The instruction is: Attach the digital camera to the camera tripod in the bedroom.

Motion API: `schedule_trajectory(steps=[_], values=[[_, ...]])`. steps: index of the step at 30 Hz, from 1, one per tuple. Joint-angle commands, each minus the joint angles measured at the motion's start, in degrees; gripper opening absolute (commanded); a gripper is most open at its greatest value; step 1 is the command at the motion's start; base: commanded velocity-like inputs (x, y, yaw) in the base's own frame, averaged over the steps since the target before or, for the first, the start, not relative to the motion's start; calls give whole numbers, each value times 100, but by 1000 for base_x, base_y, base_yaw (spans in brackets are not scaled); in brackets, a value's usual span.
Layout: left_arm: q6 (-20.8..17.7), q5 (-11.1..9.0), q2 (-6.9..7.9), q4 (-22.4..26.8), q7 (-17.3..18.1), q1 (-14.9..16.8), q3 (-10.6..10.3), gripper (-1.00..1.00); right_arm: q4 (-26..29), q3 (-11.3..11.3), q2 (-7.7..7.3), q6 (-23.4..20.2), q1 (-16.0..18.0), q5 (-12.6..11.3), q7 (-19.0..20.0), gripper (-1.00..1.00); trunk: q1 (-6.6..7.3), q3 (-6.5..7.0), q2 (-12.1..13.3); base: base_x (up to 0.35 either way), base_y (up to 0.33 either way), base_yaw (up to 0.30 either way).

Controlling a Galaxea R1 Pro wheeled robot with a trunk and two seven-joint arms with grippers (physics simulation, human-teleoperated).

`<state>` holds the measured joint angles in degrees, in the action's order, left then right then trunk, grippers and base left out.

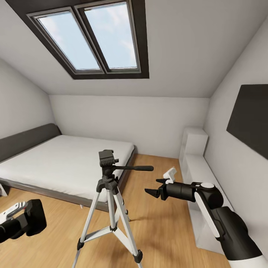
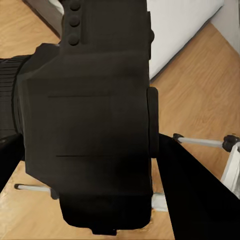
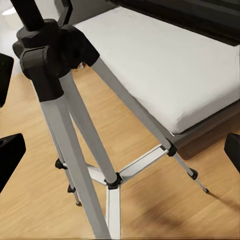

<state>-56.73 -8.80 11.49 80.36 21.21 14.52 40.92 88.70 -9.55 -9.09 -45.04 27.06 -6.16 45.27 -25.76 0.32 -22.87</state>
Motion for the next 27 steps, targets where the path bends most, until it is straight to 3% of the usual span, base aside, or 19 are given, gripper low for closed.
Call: schedule_trajectory(steps=[1,5,8,11,16,17,18,22,27], values=[[-34,-6,5,1,9,4,5,-100,1,-6,-4,-48,2,-60,-27,100,-2,-3,-5,0,0,0],[5,-30,408,-29,60,126,-331,-100,-162,-82,14,-22,-225,-48,-25,100,-2,-3,-5,0,0,0],[11,-125,477,-21,120,274,-365,-100,-195,-267,16,4,-336,-41,-29,100,-2,-3,-5,0,0,0],[52,-537,524,10,172,429,-275,-100,-204,-523,2,31,-518,-40,-25,100,-2,-3,-5,0,0,0],[255,-723,650,20,221,630,-434,-100,-44,-622,-12,288,-898,-29,-26,100,-2,-3,-5,0,0,0],[312,-736,701,21,252,657,-494,-100,-14,-630,-20,347,-936,-30,-28,100,-2,-3,-5,0,0,0],[451,-757,895,31,434,709,-798,-100,61,-649,-29,468,-1060,-30,-32,100,-2,-3,-5,0,0,0],[565,-786,1109,-8,943,878,-1218,-100,235,-704,-16,542,-1248,-30,-40,100,-2,-3,-5,0,0,0],[530,-781,1170,31,1152,1266,-1358,-100,287,-1062,9,538,-1319,-3,-137,100,-2,-3,-5,0,0,0]])
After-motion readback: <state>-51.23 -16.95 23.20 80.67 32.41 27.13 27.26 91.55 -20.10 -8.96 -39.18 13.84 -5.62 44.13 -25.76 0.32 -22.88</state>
